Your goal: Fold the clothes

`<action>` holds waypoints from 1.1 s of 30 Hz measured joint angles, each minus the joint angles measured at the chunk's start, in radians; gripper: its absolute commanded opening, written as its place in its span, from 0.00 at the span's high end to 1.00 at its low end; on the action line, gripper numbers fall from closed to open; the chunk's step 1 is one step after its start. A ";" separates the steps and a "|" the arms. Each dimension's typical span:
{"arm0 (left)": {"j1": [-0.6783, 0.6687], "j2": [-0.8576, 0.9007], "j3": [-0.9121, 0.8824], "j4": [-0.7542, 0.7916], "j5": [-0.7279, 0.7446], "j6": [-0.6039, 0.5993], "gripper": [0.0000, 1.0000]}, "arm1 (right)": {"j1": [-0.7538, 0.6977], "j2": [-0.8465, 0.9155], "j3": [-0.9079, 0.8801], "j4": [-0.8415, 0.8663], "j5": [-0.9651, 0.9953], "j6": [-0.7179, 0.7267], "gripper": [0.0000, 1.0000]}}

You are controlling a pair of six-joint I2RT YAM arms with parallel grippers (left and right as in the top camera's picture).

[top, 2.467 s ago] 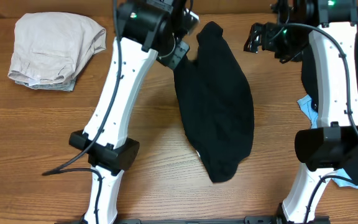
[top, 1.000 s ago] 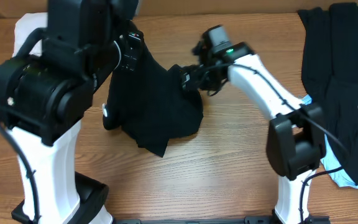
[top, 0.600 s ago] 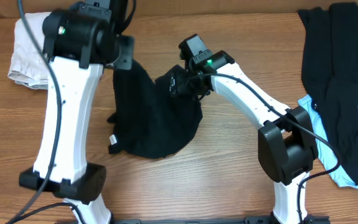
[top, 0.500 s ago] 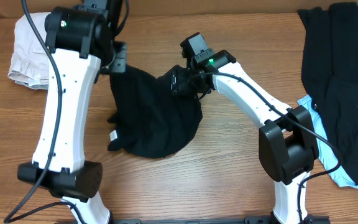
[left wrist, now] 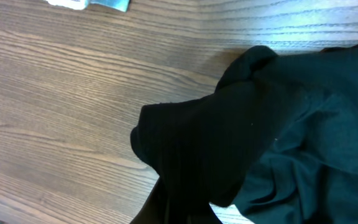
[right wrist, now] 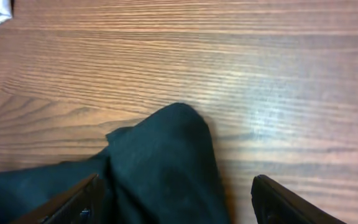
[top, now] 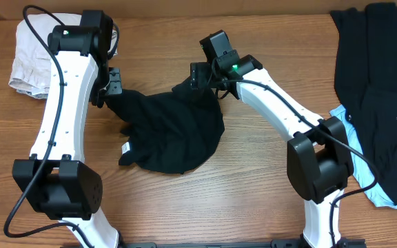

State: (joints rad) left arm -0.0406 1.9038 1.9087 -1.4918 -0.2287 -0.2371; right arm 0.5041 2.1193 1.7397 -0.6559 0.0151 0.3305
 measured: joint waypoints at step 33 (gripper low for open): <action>0.132 0.000 -0.005 0.171 0.167 0.081 0.96 | -0.371 -0.078 0.108 -0.450 -0.169 -0.079 0.92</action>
State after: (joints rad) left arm 0.0910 1.9038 1.9041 -1.3212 -0.0620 -0.1558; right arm 0.1333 2.0411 1.8473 -1.1061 -0.1535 0.2516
